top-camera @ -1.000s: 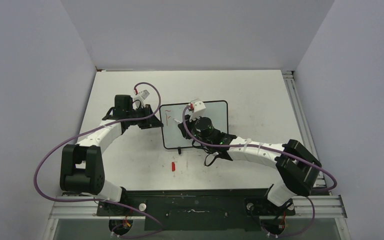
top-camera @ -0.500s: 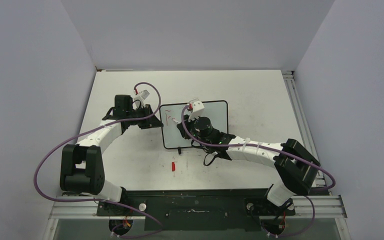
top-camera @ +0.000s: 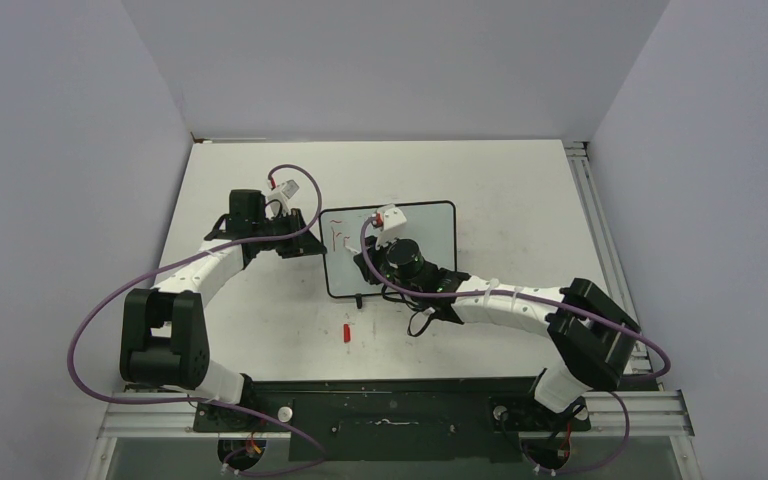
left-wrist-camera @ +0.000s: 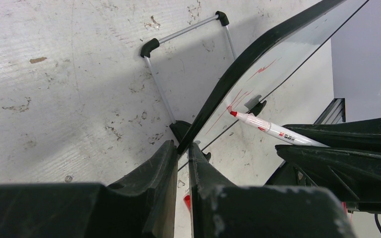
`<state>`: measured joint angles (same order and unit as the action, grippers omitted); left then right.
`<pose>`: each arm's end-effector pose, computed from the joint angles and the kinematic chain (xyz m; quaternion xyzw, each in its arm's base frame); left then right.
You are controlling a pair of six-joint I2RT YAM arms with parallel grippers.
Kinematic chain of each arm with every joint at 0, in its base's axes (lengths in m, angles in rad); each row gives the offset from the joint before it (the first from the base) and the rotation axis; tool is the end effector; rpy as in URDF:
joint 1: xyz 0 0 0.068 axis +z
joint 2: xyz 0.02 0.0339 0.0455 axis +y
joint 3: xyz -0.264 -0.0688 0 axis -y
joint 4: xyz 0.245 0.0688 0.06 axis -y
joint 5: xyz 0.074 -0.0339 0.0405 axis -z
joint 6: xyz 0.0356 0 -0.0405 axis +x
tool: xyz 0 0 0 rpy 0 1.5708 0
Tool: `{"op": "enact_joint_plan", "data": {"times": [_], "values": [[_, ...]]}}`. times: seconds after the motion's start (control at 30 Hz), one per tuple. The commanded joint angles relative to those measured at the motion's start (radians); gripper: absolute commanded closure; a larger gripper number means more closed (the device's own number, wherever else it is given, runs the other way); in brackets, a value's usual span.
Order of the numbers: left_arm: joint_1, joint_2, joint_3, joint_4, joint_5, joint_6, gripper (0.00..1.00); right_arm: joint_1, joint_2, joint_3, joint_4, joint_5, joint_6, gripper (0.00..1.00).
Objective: Write a sentence on the whiteboard
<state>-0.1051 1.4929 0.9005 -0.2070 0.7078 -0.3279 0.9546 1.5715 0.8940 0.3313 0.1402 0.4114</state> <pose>0.3025 -0.0552 0.2172 0.0330 0.8782 -0.3894 0.2757 0.2072 0.2839 0.2336 -0.1802 0.7972 0.3174 0.4809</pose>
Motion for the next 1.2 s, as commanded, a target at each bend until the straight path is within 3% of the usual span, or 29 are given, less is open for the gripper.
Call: {"op": "enact_joint_plan", "data": {"times": [0.0, 1.17], "values": [[-0.006, -0.008, 0.039, -0.008, 0.025, 0.003, 0.92, 0.000, -0.014, -0.009, 0.002, 0.033, -0.003, 0.95], [-0.007, -0.011, 0.039, -0.007, 0.026, 0.004, 0.92, -0.024, -0.062, 0.045, 0.008, 0.089, -0.031, 0.95]]}}
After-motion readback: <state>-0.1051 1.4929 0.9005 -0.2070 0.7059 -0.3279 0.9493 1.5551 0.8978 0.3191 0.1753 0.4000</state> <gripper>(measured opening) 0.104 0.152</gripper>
